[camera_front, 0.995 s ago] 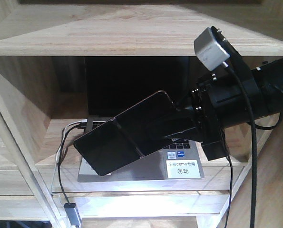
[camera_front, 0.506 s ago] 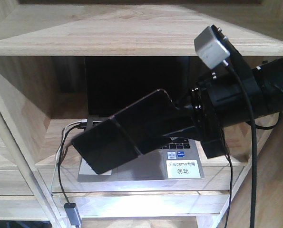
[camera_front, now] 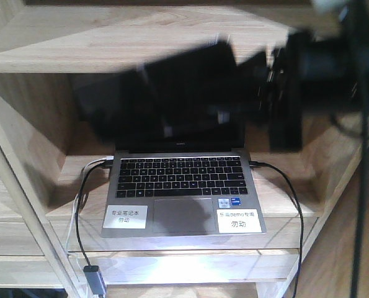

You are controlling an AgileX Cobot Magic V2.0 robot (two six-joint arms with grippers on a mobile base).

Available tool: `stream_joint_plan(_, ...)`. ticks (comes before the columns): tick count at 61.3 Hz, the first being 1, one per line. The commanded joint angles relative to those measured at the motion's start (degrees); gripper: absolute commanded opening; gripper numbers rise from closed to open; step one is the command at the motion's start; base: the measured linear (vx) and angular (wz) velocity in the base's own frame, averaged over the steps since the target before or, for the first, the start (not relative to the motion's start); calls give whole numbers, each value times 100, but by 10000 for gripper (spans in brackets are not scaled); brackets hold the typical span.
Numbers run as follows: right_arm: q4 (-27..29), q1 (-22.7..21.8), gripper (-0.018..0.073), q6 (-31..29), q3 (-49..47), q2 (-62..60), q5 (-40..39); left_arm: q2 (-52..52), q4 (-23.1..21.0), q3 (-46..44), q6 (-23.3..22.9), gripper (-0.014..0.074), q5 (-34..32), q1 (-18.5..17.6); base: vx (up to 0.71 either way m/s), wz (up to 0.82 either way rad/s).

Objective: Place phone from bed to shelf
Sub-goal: 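Raise the right gripper with the phone up to the upper shelf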

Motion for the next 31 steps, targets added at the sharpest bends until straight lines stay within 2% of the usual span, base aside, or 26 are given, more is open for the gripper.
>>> stream_joint_plan(1,554,-13,-3,-72,-596,-143,-436,-29,-52,-132,-33,1,-412,-15,0,0)
stream_joint_plan(14,554,-13,-3,-16,-1414,132,-1200,-29,-52,-132,-33,1,-412,-15,0,0)
stream_joint_plan(31,918,8,-3,-15,-2455,1042,-1231,-29,-52,-132,-33,1,-412,-15,0,0)
